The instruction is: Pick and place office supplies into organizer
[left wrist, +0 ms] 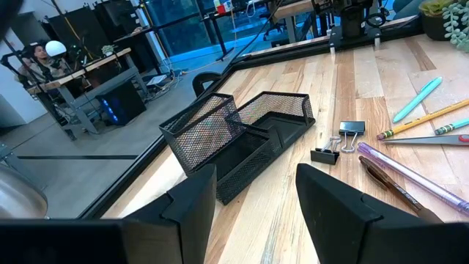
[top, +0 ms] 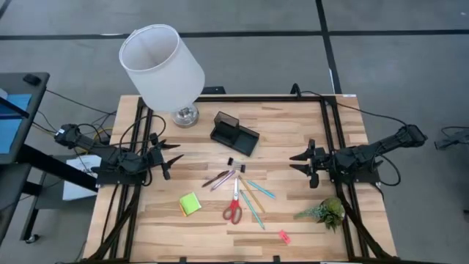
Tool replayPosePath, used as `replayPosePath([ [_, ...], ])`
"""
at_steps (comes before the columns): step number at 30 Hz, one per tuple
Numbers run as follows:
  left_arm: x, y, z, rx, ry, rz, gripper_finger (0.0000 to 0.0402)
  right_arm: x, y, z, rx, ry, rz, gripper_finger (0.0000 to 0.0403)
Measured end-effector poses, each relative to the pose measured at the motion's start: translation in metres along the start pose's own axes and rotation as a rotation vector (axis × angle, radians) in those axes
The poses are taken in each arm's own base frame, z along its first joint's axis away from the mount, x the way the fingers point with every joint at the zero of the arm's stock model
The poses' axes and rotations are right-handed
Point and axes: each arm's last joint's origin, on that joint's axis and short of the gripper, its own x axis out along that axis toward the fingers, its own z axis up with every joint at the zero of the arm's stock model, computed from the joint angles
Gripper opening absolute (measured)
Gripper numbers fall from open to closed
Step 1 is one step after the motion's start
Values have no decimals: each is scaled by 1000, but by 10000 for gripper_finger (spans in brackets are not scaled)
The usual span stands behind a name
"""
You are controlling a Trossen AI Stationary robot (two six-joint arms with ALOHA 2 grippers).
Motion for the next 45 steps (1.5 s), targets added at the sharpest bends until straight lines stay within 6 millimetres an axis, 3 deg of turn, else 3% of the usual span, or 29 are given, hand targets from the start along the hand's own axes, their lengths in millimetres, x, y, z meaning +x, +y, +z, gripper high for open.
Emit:
replayPosePath([
  [5, 0, 0, 0, 1, 0, 0, 182, 0, 0, 0, 0, 0, 0, 124],
  [11, 0, 1, 0, 174, 8, 33, 182, 0, 0, 0, 0, 0, 0, 124],
  [19, 0, 0, 0, 135, 0, 15, 182, 0, 0, 0, 0, 0, 0, 124],
  [30, -1, -7, 2, -373, -1, -244, 182, 0, 0, 0, 0, 0, 0, 124],
  [36, -1, -8, 4, -644, 20, -285, 182, 0, 0, 0, 0, 0, 0, 124],
  [42, -1, -7, 1, -662, 51, -259, 182, 0, 0, 0, 0, 0, 0, 124],
  [45, -2, -10, 2, -635, 66, -346, 182, 0, 0, 0, 0, 0, 0, 124],
])
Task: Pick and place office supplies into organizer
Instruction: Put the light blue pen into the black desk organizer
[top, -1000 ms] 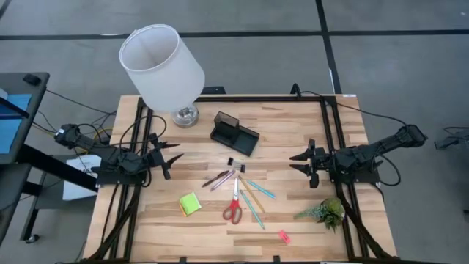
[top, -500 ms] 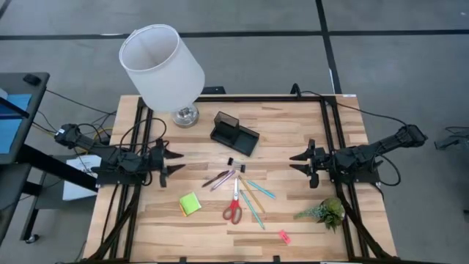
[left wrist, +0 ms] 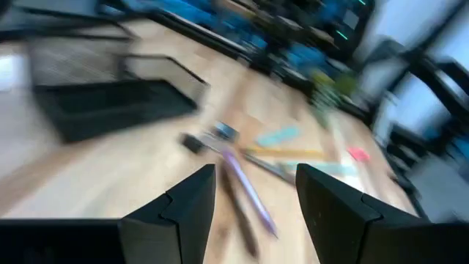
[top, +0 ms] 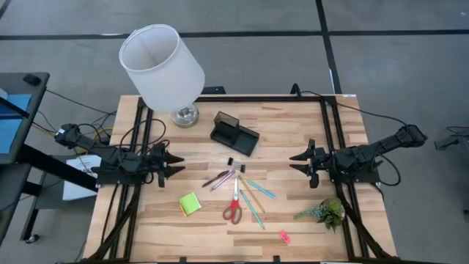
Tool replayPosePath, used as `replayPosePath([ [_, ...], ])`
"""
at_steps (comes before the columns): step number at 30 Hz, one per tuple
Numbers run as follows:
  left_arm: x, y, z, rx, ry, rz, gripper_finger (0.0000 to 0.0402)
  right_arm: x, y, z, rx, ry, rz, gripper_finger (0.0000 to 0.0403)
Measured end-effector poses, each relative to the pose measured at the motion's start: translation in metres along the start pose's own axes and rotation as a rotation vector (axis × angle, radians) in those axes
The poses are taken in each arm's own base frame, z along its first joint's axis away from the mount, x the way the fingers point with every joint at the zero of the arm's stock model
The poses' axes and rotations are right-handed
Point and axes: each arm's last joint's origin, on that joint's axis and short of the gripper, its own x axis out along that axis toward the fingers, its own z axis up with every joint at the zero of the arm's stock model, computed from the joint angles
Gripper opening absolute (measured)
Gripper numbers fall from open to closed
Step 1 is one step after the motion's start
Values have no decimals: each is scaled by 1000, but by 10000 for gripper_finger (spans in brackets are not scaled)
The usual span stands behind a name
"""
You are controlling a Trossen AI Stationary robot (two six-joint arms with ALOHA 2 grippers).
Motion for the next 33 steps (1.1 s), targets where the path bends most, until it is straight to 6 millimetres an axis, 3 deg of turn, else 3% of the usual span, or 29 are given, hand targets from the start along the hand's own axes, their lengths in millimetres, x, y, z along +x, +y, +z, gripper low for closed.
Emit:
replayPosePath([
  [6, -1, -8, -2, 48, 87, -216, 182, 0, 0, 0, 0, 0, 0, 124],
  [16, -1, -16, 8, 144, -49, -258, 182, 0, 0, 1, 8, -13, 2, 124],
  [24, 9, -11, 0, 214, -23, -40, 182, -1, 1, 10, 217, -97, 25, 124],
  [33, 16, -12, 0, 160, -56, 42, 182, 1, -3, 12, 272, -122, -18, 124],
])
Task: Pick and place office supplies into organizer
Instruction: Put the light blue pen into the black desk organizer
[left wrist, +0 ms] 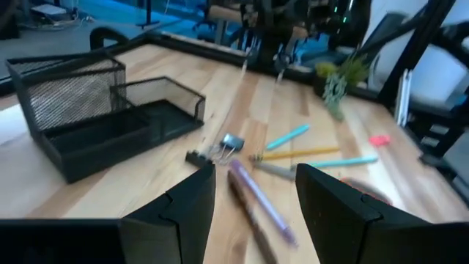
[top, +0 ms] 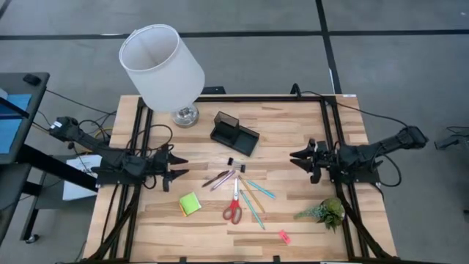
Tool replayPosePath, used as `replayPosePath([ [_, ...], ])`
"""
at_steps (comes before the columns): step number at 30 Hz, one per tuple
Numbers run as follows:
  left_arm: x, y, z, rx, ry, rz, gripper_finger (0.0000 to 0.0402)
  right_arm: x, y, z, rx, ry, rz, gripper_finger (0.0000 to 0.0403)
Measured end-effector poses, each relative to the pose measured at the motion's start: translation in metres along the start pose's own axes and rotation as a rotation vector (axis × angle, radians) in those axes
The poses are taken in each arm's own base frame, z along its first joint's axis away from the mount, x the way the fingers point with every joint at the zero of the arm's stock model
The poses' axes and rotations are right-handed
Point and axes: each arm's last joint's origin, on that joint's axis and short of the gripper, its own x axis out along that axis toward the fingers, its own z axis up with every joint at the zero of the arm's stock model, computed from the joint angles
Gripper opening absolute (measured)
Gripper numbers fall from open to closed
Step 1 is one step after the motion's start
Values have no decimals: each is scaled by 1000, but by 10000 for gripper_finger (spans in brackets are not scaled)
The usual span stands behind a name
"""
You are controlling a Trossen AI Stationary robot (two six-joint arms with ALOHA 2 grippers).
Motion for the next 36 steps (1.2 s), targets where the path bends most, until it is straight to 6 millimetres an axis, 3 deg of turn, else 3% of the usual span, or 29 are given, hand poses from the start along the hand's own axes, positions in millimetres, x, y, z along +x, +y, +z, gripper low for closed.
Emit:
replayPosePath([
  [6, 1, -3, 7, -14, -67, -8, 182, 5, 3, 6, -141, 13, 14, 124],
  [11, 1, -3, 8, -18, -77, 3, 182, 17, 20, 37, -257, -35, -23, 124],
  [17, 1, -1, 8, -51, -93, 54, 182, 50, 42, 65, -337, 50, -184, 124],
  [20, 1, -1, 7, -74, -85, 56, 182, 71, 46, 52, -275, 141, -207, 124],
  [27, 1, -1, 5, -66, -62, 44, 182, 103, 46, -16, -69, 374, -301, 124],
  [31, 1, -1, 5, -67, -62, 44, 182, 116, 52, -45, -84, 364, -291, 124],
  [36, 1, -1, 4, -82, -58, 45, 182, 125, 68, -66, -36, 289, -192, 124],
])
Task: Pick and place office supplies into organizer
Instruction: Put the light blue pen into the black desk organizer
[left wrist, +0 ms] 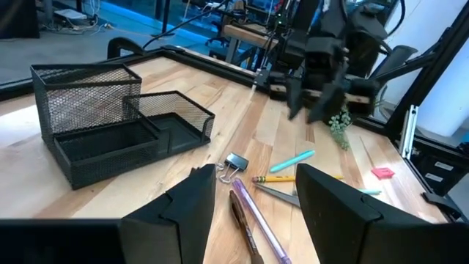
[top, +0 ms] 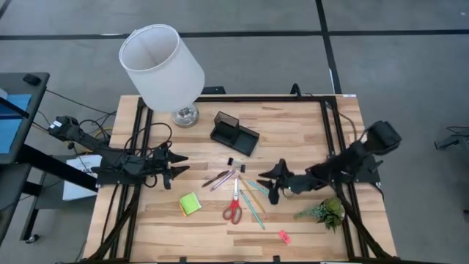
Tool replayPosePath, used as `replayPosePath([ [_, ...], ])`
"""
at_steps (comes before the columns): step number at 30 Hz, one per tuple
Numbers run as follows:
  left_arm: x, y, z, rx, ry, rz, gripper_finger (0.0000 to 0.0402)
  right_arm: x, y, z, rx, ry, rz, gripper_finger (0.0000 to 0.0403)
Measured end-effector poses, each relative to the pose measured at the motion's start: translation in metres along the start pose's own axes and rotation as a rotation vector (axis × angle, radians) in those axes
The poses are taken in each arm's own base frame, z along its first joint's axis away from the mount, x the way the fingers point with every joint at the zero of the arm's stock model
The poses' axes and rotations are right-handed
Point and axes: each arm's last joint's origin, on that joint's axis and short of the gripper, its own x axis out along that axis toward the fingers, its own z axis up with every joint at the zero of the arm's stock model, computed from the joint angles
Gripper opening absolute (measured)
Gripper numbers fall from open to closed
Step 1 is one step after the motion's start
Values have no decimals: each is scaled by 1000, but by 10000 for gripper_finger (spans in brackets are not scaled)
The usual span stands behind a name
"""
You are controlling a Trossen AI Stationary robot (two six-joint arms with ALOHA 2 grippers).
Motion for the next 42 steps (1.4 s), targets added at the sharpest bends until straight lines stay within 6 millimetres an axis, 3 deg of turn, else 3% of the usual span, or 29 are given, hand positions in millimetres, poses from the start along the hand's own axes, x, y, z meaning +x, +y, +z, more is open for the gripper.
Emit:
replayPosePath([
  [7, 0, 1, -3, 18, 24, 10, 182, -6, 13, -35, -117, -26, -82, 124],
  [17, 0, 3, -6, 9, 55, 25, 182, -7, 35, -65, -132, -71, -140, 124],
  [27, 0, 3, -6, 10, 57, 26, 182, 9, 31, -95, -126, -56, -247, 118],
  [35, 0, 3, -7, 14, 60, 30, 182, 21, 26, -105, -186, -32, -285, 100],
  [42, 0, 3, -7, 2, 59, 31, 182, 31, 16, -98, -194, 20, -311, 98],
])
